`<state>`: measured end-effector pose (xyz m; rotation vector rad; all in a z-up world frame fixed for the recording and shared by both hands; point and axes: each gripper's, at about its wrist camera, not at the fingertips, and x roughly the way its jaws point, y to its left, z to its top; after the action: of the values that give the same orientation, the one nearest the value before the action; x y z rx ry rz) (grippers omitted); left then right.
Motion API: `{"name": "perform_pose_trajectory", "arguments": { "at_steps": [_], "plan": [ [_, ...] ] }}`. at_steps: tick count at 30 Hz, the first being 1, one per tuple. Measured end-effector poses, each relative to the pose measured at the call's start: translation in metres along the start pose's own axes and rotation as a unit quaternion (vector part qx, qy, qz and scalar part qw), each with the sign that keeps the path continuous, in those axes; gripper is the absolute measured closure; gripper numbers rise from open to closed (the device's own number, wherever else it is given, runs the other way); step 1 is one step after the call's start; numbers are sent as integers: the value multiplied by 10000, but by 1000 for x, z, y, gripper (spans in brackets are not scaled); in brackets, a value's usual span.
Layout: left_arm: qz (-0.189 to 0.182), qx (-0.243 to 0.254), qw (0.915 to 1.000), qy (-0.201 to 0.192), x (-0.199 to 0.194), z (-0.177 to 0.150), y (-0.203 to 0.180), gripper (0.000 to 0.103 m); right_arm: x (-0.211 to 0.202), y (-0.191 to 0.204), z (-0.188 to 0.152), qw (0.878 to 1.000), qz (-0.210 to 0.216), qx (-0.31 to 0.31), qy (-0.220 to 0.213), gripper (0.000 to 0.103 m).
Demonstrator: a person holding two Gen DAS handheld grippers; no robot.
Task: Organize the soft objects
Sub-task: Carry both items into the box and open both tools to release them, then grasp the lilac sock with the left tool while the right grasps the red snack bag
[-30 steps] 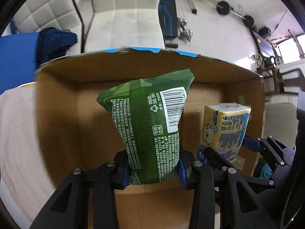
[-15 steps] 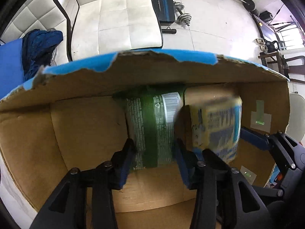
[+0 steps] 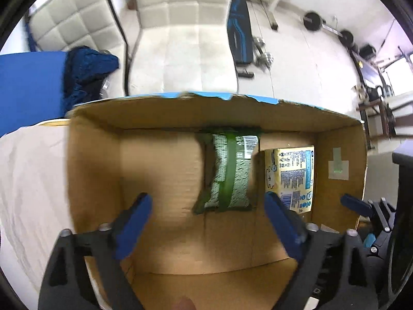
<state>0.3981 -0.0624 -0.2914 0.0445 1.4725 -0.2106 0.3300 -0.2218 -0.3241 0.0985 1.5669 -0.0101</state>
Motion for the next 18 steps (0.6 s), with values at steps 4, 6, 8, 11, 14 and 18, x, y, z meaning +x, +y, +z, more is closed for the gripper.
{"name": "perform_pose_trajectory", "arguments": {
  "at_steps": [4,6,8,11,14,18],
  "plan": [
    [200,-33,9988,-450,-27,-26,7,0,-26,7,-33,9995,-45,29,-315,0],
    [318,-12,9972,-675,-42,-39,6,0,-38,10,-48,9989,-82,47,-465,0],
    [366,38,9956,-866,-57,-53,4,0,-52,9,-65,9977,-117,117,-655,0],
    [349,45,9935,-1080,-77,-72,0,0,-71,13,-81,9956,-222,120,-903,0],
    [428,78,9908,-1284,-96,-92,-5,0,-87,13,-91,9937,-229,105,-1091,0],
    [500,69,9872,-1513,-117,-118,-9,0,-114,14,-112,9908,-269,43,-1327,0]
  ]
}}
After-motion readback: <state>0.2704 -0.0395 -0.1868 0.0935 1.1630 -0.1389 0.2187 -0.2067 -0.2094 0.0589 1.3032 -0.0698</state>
